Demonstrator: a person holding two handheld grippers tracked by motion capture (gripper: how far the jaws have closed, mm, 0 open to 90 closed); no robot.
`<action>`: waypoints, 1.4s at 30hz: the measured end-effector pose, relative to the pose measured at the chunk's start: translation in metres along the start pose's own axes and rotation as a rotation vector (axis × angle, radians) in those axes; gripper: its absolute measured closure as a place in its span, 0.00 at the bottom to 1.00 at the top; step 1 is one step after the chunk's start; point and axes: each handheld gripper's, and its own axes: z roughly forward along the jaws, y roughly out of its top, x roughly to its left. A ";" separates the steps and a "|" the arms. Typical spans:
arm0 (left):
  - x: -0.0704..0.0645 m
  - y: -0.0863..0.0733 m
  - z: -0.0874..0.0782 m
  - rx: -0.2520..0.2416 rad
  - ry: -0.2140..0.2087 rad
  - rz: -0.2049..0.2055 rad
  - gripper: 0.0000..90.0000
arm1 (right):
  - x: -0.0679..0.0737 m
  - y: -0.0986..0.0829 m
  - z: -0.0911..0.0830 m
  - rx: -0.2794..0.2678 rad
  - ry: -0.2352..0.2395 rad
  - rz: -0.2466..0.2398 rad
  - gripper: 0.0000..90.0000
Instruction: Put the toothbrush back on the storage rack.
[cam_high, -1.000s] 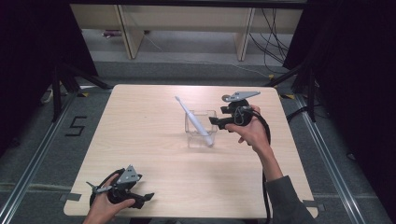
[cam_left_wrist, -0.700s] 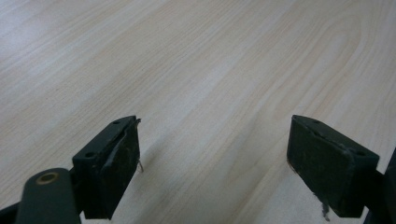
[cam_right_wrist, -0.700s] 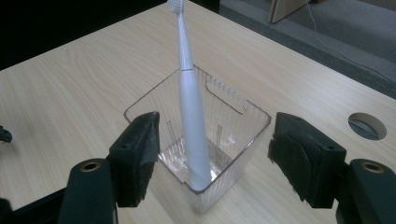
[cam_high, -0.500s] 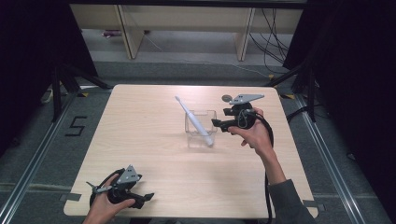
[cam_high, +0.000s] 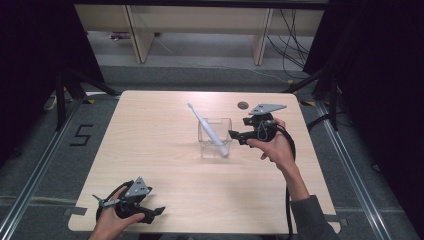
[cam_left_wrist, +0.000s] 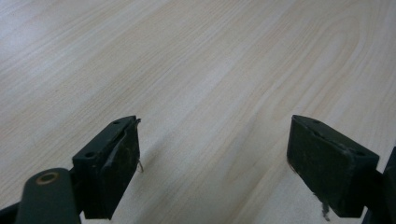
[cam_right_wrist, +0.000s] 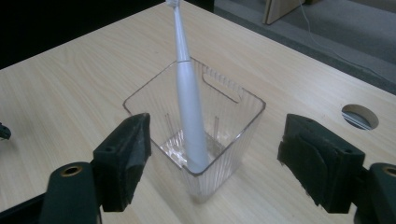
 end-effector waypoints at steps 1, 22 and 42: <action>0.000 0.000 0.000 0.000 0.000 0.000 0.19 | 0.000 0.000 0.000 0.000 0.000 0.000 0.27; -0.001 0.000 0.000 -0.007 0.001 -0.001 0.19 | -0.001 -0.015 -0.010 0.001 -0.028 0.019 0.23; -0.001 0.001 -0.001 -0.008 -0.001 0.002 0.19 | 0.000 -0.038 -0.017 0.040 -0.044 0.021 0.23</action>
